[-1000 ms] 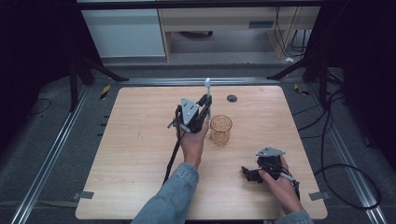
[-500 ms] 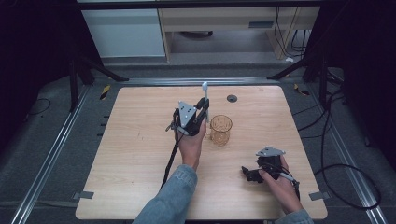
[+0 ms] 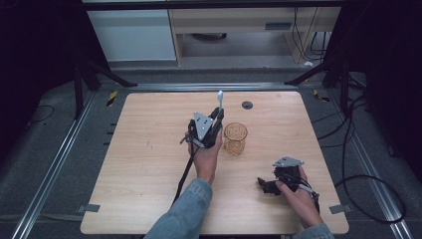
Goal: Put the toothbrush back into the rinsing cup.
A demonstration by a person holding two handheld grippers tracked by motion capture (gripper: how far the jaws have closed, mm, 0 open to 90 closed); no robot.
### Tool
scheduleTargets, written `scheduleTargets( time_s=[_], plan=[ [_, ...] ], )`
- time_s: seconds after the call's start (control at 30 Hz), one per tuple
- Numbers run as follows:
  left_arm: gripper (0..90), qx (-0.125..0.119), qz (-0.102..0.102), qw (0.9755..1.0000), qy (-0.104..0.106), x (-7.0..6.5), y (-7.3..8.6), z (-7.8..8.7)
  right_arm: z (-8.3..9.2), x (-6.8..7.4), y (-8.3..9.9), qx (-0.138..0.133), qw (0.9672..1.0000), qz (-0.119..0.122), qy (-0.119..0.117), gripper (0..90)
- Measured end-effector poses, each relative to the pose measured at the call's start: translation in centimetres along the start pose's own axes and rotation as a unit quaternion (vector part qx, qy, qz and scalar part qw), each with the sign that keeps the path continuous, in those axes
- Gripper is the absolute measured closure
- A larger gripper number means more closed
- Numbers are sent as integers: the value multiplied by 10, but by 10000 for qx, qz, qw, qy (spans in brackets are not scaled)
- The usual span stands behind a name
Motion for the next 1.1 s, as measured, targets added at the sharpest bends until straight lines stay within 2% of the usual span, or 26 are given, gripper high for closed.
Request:
scheduleTargets(
  time_s=[0.1,0.23,0.53,0.9,0.97,1.1],
  plan=[
    [788,5,-42,10000,-10,0,2,-1,0,0,0,1,10000,2,-1,4],
    [788,-9,47,10000,-16,1,5,-2,0,0,0,6,10000,1,4,3],
    [788,71,0,10000,-35,1,14,-5,0,0,0,10,10000,-38,-17,4],
    [788,181,97,9998,-3,2,26,-8,0,0,0,9,10000,-35,-16,3],
    [788,177,170,9997,20,2,28,-9,0,0,0,11,10000,-37,-15,4],
    [787,189,142,9997,29,0,30,-10,0,0,0,5,10000,-34,-18,4]
  ],
)
Point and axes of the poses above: each handheld gripper's, and its own axes: z roughly backward along the jaws, y roughly out of its underside, x roughly to its left, the point moved 4 cm from there along -z, roughly forward along the jaws, and after that the axes turned 8 degrees about x, right-handed, at the moved point
